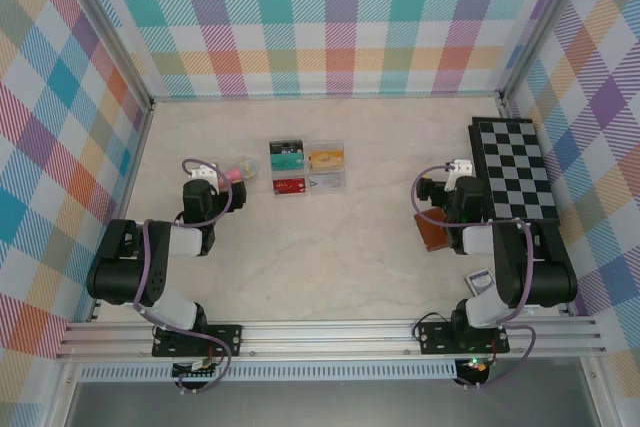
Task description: Take the credit cards out of the card holder
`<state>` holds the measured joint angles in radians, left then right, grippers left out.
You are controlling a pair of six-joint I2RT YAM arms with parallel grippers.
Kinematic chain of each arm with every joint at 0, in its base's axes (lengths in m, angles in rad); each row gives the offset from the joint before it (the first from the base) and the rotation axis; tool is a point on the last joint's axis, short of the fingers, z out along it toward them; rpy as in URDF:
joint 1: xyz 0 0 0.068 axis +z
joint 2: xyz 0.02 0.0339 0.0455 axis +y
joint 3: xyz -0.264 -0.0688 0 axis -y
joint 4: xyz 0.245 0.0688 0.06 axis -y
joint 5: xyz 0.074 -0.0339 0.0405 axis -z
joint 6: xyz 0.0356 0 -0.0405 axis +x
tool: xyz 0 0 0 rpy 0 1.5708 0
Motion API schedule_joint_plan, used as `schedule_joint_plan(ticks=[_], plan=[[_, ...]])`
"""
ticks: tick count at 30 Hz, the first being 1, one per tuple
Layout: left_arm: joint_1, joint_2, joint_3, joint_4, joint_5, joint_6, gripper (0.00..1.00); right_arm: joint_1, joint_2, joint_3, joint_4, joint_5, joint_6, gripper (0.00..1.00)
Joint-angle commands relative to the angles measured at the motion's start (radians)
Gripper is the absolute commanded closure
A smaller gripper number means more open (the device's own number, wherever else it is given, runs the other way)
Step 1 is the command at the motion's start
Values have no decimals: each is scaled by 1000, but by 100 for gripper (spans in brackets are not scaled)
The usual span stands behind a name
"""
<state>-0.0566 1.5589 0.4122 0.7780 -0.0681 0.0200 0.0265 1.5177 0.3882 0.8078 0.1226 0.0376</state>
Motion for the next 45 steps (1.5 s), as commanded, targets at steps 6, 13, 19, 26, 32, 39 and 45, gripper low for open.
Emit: schedule_joint_plan(ticks=[6, 13, 19, 26, 32, 39, 45], plan=[[-6, 7, 13, 21, 3, 13, 0, -4, 6, 8, 27, 5, 13, 0], [-6, 7, 14, 20, 4, 11, 0, -4, 6, 9, 26, 5, 13, 0], [-6, 8, 15, 18, 2, 12, 0, -5, 6, 9, 25, 5, 13, 0], [-7, -15, 14, 1, -16, 6, 0, -4, -15, 9, 8, 12, 16, 0], [-6, -173, 36, -182, -105, -33, 0, -4, -173, 51, -238, 54, 46, 0], [-6, -447, 121, -548, -192, -166, 0, -2, -424, 154, -633, 43, 222, 0], [-6, -629, 280, -970, -255, -474, 0, -3, -484, 366, -1142, 32, 425, 0]])
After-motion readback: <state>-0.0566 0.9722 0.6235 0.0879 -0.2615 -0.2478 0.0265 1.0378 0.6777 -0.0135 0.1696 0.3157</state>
